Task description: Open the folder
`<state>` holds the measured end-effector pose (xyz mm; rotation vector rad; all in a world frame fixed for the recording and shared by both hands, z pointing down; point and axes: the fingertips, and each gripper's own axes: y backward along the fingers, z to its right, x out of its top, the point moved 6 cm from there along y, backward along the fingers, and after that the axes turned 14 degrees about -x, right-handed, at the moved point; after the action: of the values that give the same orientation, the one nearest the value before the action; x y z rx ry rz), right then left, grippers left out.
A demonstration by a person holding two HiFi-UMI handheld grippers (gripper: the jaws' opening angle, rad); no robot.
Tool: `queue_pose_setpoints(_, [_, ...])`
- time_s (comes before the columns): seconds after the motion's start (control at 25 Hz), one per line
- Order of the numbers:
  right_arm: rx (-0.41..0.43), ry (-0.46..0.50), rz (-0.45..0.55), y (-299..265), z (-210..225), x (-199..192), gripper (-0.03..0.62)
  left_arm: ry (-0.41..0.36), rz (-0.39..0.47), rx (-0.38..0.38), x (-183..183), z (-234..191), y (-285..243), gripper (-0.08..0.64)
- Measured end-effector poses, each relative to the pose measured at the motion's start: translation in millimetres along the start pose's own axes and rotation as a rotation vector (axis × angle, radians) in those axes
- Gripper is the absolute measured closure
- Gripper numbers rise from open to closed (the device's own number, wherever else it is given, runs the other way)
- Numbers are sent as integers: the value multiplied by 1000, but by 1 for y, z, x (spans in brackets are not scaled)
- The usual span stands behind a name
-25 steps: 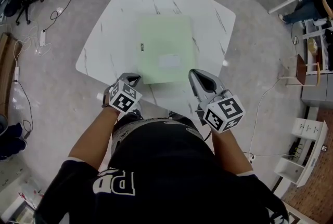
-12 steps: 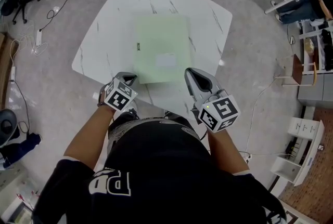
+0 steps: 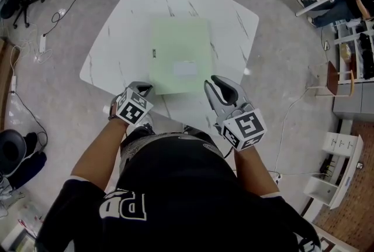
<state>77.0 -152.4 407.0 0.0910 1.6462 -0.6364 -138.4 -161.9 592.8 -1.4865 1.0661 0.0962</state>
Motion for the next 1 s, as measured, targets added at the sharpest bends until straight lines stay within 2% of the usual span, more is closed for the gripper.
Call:
queue_pose_setpoints(0.64, [7, 37, -7, 1, -2, -5, 537, -4, -16, 4, 1, 1, -2, 499])
queue_pose_setpoints(0.84, [43, 109, -31, -7, -13, -12, 535, 2, -8, -1, 2, 0, -1, 499])
queue_pose_setpoints(1.0, [97, 195, -93, -20, -31, -31, 537, 1, -7, -7, 3, 0, -2, 499])
